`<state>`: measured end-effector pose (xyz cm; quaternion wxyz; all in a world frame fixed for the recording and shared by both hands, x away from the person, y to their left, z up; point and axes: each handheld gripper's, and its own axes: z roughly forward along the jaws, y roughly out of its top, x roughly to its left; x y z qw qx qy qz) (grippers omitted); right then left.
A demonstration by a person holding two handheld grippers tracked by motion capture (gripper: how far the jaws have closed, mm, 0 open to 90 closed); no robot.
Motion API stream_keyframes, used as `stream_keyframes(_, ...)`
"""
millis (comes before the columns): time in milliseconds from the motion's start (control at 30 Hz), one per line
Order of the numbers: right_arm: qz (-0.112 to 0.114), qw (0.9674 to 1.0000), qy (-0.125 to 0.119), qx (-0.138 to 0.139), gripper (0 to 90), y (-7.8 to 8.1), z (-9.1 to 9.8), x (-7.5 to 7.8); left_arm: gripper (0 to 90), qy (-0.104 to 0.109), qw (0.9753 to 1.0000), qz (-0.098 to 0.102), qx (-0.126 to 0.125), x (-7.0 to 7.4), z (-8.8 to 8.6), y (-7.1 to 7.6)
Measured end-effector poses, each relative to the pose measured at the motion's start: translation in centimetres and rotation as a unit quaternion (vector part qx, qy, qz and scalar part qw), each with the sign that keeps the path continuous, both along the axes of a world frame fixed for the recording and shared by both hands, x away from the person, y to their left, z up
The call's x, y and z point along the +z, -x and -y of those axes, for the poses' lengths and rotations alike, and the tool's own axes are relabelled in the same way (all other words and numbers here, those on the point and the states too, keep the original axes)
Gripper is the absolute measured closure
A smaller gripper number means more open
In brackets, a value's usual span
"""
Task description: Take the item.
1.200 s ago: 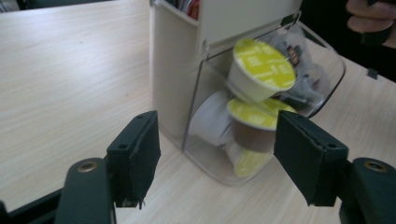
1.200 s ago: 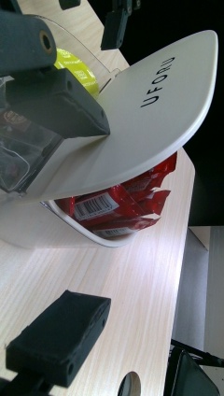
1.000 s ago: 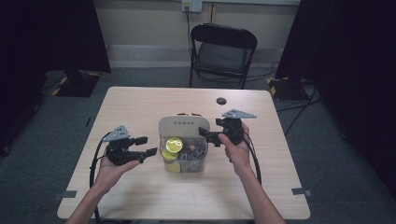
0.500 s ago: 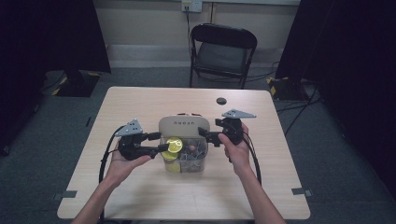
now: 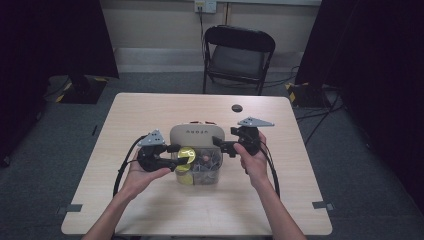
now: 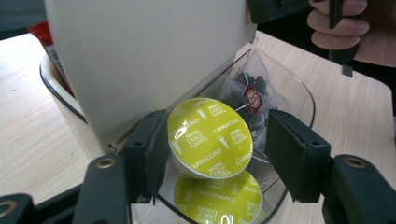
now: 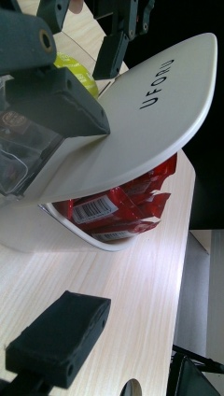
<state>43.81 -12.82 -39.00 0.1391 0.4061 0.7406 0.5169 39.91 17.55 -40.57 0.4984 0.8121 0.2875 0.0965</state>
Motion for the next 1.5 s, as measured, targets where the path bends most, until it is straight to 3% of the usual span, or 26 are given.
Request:
stream_keyframes(600,0.0,1.0,0.001,0.002,13.9,0.0,-0.1,-0.1,36.4,-0.003,0.9998,-0.01,-0.017,-0.7,1.3,-0.4)
stream_keyframes(1167,0.0,1.0,0.002,0.001,14.0,0.1,-0.1,-0.1,38.6,-0.029,0.9984,-0.026,-0.04,-1.5,2.4,-0.6)
stream_keyframes(1500,-0.001,1.0,0.002,0.001,14.0,0.0,-0.1,-0.1,40.7,-0.026,0.9988,-0.02,-0.036,-1.4,2.1,-0.6)
